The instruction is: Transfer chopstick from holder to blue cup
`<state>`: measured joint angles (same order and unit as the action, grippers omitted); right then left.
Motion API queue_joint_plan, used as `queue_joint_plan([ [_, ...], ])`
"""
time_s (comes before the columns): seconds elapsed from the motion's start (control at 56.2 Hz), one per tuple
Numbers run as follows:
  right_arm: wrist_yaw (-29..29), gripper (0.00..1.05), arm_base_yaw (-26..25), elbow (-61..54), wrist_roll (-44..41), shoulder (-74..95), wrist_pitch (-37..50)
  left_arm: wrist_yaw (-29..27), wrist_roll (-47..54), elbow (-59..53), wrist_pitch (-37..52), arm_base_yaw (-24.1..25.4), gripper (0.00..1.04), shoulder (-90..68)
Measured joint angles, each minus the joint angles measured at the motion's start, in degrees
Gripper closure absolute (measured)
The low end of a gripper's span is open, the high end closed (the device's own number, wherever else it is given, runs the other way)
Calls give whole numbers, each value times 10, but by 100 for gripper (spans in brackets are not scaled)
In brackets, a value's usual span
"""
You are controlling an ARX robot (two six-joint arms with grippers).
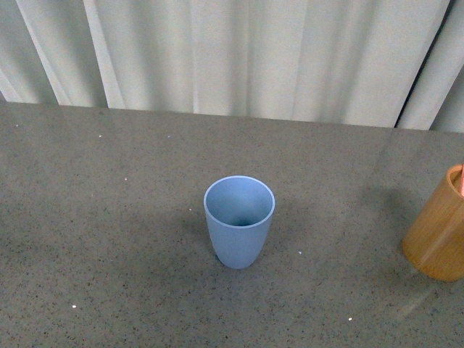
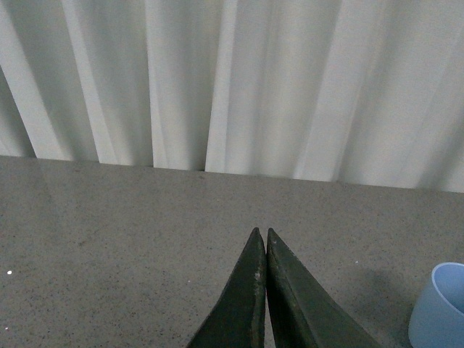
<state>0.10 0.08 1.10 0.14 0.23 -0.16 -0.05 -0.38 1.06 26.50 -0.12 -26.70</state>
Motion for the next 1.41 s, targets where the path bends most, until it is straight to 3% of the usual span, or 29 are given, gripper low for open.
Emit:
queue_joint_plan([
  [0.801,0,10,0,0,0,0,0,0,0,0,-165,0,101,169],
  [0.925,0,10,0,0,0,0,0,0,1,0,-260,0,101,249],
  [1.139,0,10,0,0,0,0,0,0,1,0,-264,0,101,265],
  [1.228,0,10,0,0,0,0,0,0,1,0,-265,0,86,265],
  [1.335,0,10,0,0,0,0,0,0,1,0,-265,0,59,265],
  [1.406,0,10,0,0,0,0,0,0,1,0,-265,0,48,265],
])
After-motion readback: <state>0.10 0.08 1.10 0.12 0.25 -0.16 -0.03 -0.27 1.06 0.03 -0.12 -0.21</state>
